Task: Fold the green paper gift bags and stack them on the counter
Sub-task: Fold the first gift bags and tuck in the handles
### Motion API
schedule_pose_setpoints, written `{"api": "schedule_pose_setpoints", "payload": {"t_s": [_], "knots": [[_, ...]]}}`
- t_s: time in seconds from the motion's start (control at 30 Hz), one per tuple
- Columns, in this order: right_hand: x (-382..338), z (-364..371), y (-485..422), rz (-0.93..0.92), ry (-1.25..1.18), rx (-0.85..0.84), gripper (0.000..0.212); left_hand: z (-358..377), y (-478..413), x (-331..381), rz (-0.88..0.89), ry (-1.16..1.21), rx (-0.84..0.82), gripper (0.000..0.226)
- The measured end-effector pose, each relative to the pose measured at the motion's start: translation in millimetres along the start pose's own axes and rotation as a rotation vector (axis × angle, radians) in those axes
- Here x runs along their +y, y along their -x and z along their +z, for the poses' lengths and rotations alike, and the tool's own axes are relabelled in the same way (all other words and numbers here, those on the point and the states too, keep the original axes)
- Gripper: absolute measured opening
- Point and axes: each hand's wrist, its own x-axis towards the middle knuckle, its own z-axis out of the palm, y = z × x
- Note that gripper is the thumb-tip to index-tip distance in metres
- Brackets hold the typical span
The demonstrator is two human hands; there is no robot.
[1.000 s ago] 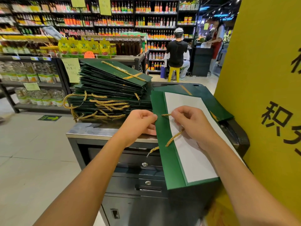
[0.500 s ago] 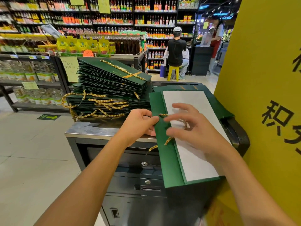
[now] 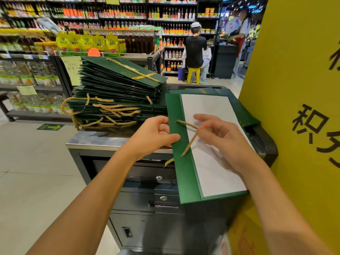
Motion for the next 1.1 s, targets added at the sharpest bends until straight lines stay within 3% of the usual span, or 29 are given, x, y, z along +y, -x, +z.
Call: {"api": "schedule_pose_setpoints", "payload": {"t_s": [0.1, 0.3, 0.4, 0.53, 0.67, 0.73, 0.8, 0.97, 1.1], "knots": [[3.1, -7.0, -1.6, 0.02, -0.234, 0.146, 0.009, 0.2, 0.2, 0.6, 0.002, -0.003, -0.005, 0.032], [7.2, -1.3, -3.7, -0.002, -0.056, 0.263, 0.007, 1.6, -2.1, -1.1, 0.001, -0.011, 0.015, 0.032], [3.9, 1.2, -2.7, -0.029, 0.089, 0.322, 0.016, 2.7, -2.1, -1.7, 0.005, 0.005, 0.03, 0.031], [4.6, -9.1, 3.3, -0.06, 0.463, 0.476, 0.034, 3.0, -2.2, -0.5, -0.02, 0.056, 0.082, 0.026], [6.5, -31.7, 13.2, 0.117, 0.738, 0.662, 0.05, 2.6, -2.2, -0.6, -0.027, 0.081, 0.106, 0.022], [10.2, -40.5, 15.1, 0.206, 0.864, 0.646, 0.055, 3.2, -2.0, -0.9, -0.03, 0.093, 0.125, 0.019], [10.3, -45.4, 14.6, 0.258, 0.926, 0.587, 0.045, 3.7, -0.8, -0.5, -0.034, 0.096, 0.146, 0.018], [-12.6, -47.5, 17.2, 0.309, 0.73, 0.604, 0.032, 6.8, 6.0, 4.7, -0.038, 0.139, 0.265, 0.01], [-46.8, -43.1, 24.9, 0.192, 0.485, 0.719, 0.023, 5.5, 10.2, 12.7, -0.007, 0.187, 0.306, 0.01]]}}
